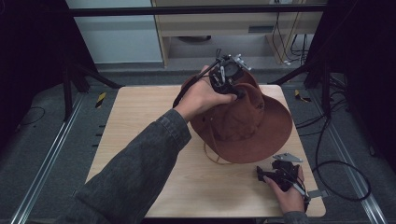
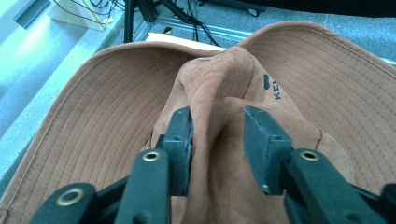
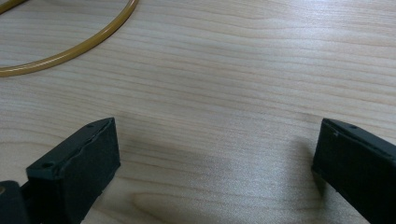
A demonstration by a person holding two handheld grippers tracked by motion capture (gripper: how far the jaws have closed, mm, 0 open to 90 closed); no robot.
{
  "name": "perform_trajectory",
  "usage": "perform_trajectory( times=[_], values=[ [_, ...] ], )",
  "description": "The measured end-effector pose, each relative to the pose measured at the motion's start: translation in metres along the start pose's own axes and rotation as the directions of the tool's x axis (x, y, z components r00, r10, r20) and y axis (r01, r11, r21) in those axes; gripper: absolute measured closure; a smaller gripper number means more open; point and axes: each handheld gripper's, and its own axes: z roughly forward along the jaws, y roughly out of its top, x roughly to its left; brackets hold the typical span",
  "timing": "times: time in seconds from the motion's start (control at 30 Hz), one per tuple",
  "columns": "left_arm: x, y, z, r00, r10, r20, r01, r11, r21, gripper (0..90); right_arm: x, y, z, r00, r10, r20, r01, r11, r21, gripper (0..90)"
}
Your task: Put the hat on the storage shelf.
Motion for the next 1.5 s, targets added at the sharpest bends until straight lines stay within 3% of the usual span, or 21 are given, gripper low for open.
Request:
perform_trajectory(
  times=[0.2,0.43,0.67,1.1,1.5],
  values=[
    [-0.002,-0.001,-0.002,0.9999,0.002,-0.016,-0.002,1.0000,-0.001,52.4,0.000,0.000,0.000,1.0000,0.000,0.000,0.000,1.000,0.000,0.7],
    [-0.005,-0.005,-0.009,0.9999,0.010,-0.014,-0.010,0.9999,-0.003,29.7,0.000,0.000,0.000,1.0000,0.000,0.000,0.000,1.000,0.000,0.7],
    [-0.008,-0.006,-0.015,0.9998,0.002,-0.019,-0.003,0.9998,-0.019,17.9,0.000,0.000,0.000,1.0000,0.000,0.000,0.000,1.000,0.000,0.6],
    [-0.019,-0.010,-0.032,0.9996,0.014,-0.023,-0.015,0.9992,-0.036,9.8,0.000,0.000,0.000,1.0000,0.000,0.000,0.000,1.000,0.000,0.6],
    [-0.017,-0.030,-0.049,0.9995,0.010,-0.032,-0.012,0.9982,-0.058,7.9,0.000,0.000,0.000,1.0000,0.001,0.000,-0.001,1.000,0.001,0.6]
  ],
)
